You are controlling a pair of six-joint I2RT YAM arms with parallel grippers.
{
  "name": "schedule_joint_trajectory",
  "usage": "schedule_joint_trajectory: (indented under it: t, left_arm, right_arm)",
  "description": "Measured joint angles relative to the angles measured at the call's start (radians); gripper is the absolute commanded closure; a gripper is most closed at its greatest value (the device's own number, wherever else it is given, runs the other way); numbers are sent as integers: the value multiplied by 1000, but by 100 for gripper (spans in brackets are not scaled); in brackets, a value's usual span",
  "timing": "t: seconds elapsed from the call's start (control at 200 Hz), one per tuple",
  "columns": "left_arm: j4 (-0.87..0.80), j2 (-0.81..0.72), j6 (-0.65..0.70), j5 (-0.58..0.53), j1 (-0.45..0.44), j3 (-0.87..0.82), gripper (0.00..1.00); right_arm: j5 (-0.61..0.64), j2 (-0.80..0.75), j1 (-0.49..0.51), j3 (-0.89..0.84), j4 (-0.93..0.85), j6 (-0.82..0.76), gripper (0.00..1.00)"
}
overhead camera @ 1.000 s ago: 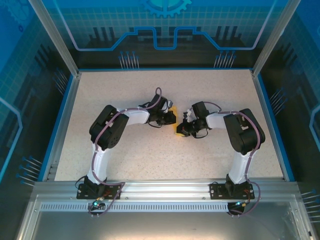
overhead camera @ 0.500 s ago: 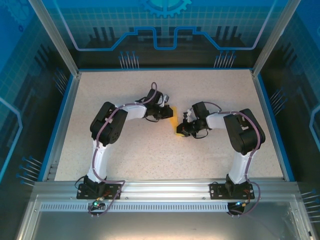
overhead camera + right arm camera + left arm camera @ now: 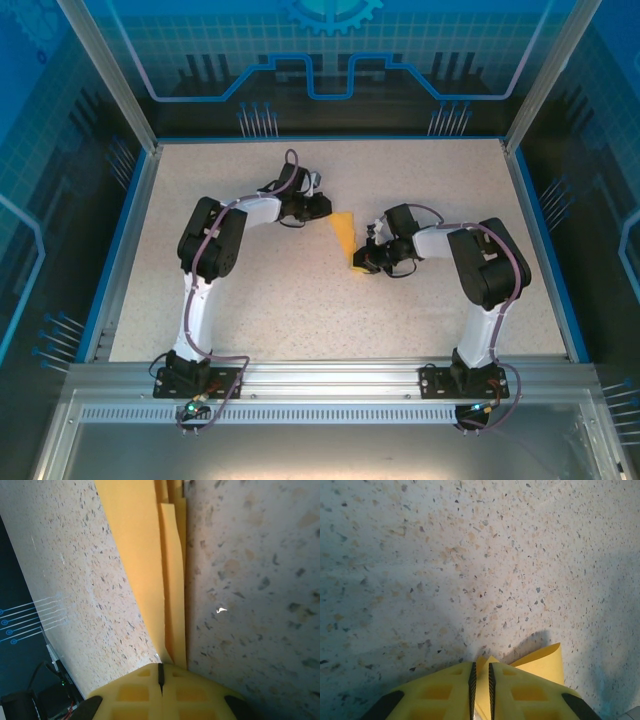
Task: Fold a paper plane with a square sheet of paper (pick it up from the middle)
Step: Fold the wing for the fifth time at the center of the table, then move a paper plane to the center of the table.
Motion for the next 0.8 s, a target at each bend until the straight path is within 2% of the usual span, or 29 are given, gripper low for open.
schedule_joint_trajectory:
  t: [0.09, 0.21, 0.365, 0.615, 0.8]
  left_arm:
    - [-14, 0, 0, -3, 0, 8, 73]
    - [-44, 0, 0, -20, 1, 28, 71]
    - [-84, -40, -5, -80, 8, 29, 64]
    - [-59, -250, -27, -134, 11, -105, 53]
    - [-59, -352, -50, -184, -23, -195, 44]
  right_arm:
    - [1, -2, 0, -1, 0, 0, 98]
    - [2, -5, 0, 0, 1, -5, 95]
    - [25, -32, 5, 2, -21, -21, 86]
    - [124, -193, 6, 13, -131, -24, 48]
    - [256, -355, -14, 25, -144, -40, 31]
